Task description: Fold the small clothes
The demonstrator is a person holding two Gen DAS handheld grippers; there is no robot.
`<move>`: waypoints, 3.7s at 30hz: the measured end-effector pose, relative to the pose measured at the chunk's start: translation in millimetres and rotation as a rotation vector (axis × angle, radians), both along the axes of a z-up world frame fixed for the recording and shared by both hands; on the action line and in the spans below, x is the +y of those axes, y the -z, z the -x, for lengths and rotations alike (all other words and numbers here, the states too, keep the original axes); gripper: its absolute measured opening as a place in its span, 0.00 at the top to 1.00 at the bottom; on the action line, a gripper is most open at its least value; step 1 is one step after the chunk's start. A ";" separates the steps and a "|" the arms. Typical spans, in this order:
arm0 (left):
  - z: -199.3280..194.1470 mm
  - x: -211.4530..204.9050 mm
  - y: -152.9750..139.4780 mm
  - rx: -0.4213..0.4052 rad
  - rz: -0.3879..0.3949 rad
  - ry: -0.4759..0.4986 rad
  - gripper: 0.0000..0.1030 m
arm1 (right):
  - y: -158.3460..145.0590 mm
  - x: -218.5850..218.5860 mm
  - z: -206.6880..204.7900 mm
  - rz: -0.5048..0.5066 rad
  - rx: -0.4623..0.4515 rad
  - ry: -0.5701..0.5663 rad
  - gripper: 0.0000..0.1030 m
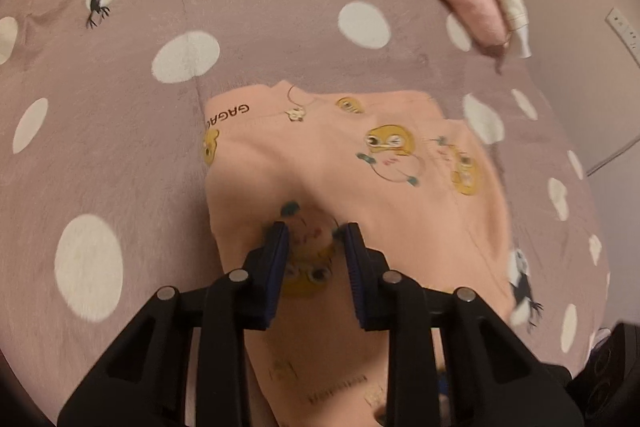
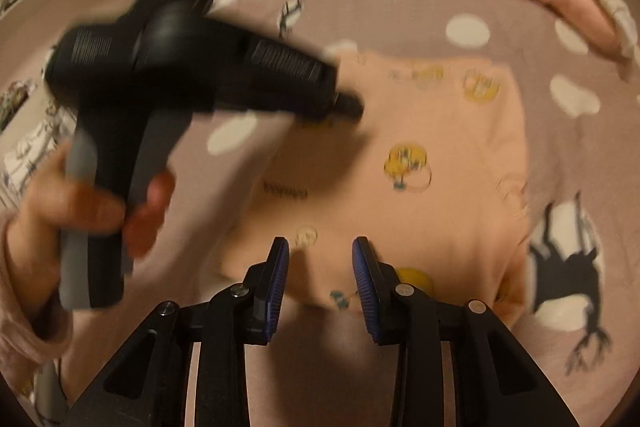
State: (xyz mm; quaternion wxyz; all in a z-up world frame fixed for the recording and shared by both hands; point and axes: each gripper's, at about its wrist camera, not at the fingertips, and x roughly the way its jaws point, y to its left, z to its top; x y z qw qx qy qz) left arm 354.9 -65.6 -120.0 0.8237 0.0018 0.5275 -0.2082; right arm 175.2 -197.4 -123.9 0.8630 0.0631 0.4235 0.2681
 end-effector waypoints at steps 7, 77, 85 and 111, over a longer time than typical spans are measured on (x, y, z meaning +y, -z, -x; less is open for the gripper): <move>-5.8 -0.7 -1.9 -0.009 -0.001 0.009 0.72 | -3.1 -7.9 -2.4 -0.018 0.030 -0.029 0.67; 122.5 27.3 6.5 -0.032 -0.110 0.054 0.70 | -6.5 -52.2 -10.1 0.130 0.047 0.144 0.71; 126.1 37.3 9.8 0.009 -0.059 0.010 0.65 | -8.9 -53.2 -5.7 0.119 0.061 0.152 0.71; 140.1 42.8 7.5 0.025 -0.046 -0.070 0.55 | -7.4 -60.0 -1.0 0.097 0.100 0.178 0.71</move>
